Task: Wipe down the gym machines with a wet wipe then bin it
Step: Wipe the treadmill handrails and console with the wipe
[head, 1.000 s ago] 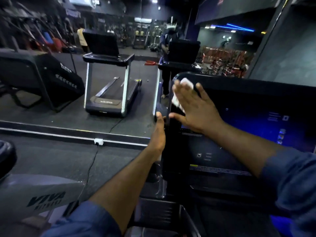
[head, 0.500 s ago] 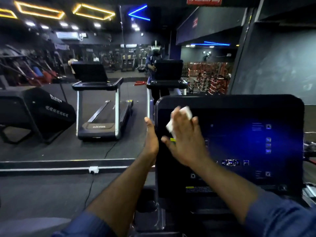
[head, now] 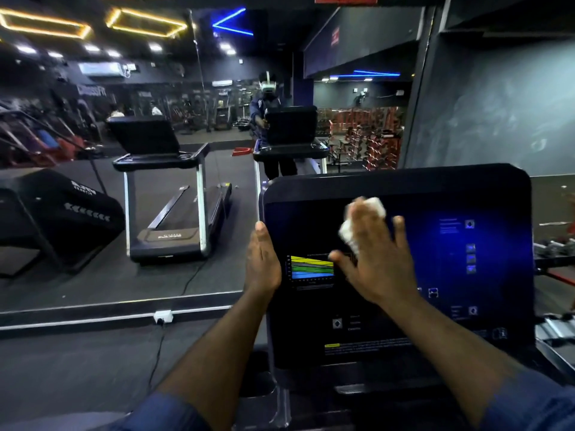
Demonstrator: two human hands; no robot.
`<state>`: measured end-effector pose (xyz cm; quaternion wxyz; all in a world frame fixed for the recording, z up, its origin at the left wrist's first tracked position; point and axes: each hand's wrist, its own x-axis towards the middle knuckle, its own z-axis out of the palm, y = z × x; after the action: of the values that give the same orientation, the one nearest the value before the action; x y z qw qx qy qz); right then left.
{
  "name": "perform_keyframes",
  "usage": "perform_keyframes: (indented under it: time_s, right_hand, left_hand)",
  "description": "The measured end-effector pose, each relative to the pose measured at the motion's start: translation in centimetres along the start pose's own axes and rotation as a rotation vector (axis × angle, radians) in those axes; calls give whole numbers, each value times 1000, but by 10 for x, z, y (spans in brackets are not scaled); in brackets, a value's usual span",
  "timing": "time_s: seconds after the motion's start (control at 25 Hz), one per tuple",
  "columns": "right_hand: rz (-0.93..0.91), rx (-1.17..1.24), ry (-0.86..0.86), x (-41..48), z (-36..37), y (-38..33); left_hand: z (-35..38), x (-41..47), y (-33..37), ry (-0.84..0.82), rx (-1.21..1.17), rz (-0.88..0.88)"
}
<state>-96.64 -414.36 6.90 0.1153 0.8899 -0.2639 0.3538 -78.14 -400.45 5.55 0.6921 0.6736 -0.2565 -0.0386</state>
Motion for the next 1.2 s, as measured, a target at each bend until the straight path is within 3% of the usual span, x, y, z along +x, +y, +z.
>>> perform_keyframes:
  time_s: [0.04, 0.08, 0.2, 0.24, 0.32, 0.36, 0.48, 0.52, 0.6, 0.64, 0.76, 0.8, 0.88, 0.92, 1.04, 1.08, 1.16, 1.2]
  right_hand:
    - [195, 62, 12, 1, -2, 0]
    - [237, 88, 5, -2, -1, -8]
    - [-317, -33, -50, -15, 4, 1]
    - [-309, -68, -54, -10, 0, 16]
    - [76, 48, -6, 0, -9, 33]
    - [164, 85, -1, 1, -11, 31]
    - [-255, -2, -64, -8, -7, 43]
    - [-235, -19, -58, -6, -8, 58]
    - [135, 78, -13, 2, -15, 85]
    - [168, 87, -10, 1, -16, 92]
    - [-297, -70, -71, -11, -15, 129]
    - [-221, -78, -53, -9, -17, 148]
    - [220, 69, 35, -2, -25, 169]
    - [259, 105, 17, -3, -25, 172]
    - [-286, -56, -85, -21, -23, 201]
    - [-281, -108, -59, -19, -25, 221]
    - [218, 24, 29, -6, -32, 247]
    - [382, 81, 41, -4, -31, 242]
  left_hand:
    - [-1, -2, 4, -5, 9, 2]
    - [0, -6, 7, -9, 40, 16]
    - [-9, -10, 21, 10, 302, 180]
    - [-12, -7, 28, 6, 418, 303]
    - [-12, 5, 44, -7, 655, 526]
    - [-10, 11, 54, -7, 773, 614]
    - [6, 24, 91, -38, 1086, 779]
    - [13, 27, 103, -67, 1162, 814]
    - [28, 33, 119, -133, 1266, 815]
    - [39, 33, 126, -159, 1287, 798]
    - [72, 32, 139, -213, 1343, 760]
    - [83, 32, 142, -241, 1362, 744]
    - [103, 30, 149, -285, 1404, 718]
    - [113, 28, 154, -297, 1422, 712]
    - [139, 21, 162, -352, 1437, 698]
    - [147, 19, 164, -370, 1444, 699]
    - [167, 14, 169, -412, 1458, 697]
    - [180, 11, 171, -431, 1464, 697]
